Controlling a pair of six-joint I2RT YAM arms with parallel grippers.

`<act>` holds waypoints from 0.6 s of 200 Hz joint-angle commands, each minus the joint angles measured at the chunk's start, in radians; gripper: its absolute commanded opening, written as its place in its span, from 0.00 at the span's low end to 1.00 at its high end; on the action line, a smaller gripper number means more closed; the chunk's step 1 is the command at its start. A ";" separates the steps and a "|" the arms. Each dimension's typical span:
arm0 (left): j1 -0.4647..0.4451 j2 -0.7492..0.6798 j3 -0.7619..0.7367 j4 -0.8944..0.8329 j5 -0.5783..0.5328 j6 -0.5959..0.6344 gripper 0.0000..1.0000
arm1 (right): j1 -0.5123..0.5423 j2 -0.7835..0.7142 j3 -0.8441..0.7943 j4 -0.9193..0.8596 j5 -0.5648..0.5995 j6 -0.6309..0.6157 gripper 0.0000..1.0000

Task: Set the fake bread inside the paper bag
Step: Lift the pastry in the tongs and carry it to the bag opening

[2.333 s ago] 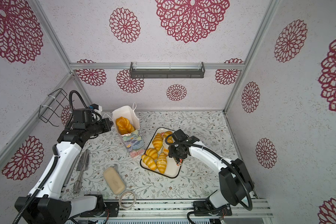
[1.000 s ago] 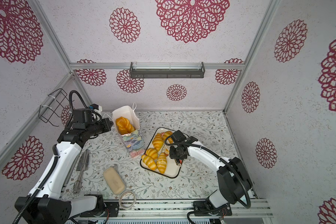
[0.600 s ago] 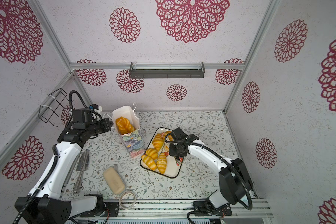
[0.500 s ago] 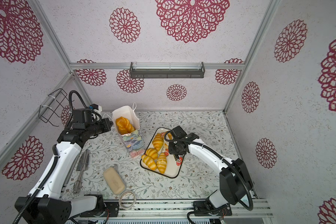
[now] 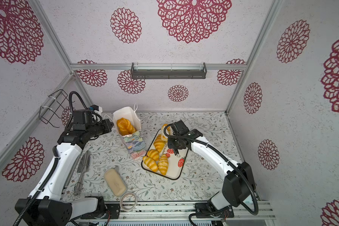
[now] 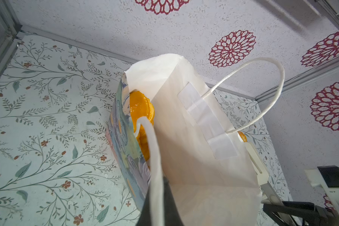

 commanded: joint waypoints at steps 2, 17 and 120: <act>0.007 -0.005 -0.013 0.022 0.004 0.008 0.00 | 0.008 -0.058 0.064 0.024 -0.004 -0.034 0.35; 0.008 -0.003 -0.015 0.022 0.005 0.009 0.00 | 0.016 -0.062 0.084 0.031 -0.007 -0.042 0.35; 0.011 -0.002 -0.015 0.022 0.006 0.008 0.00 | 0.073 -0.046 0.241 0.040 -0.003 -0.090 0.35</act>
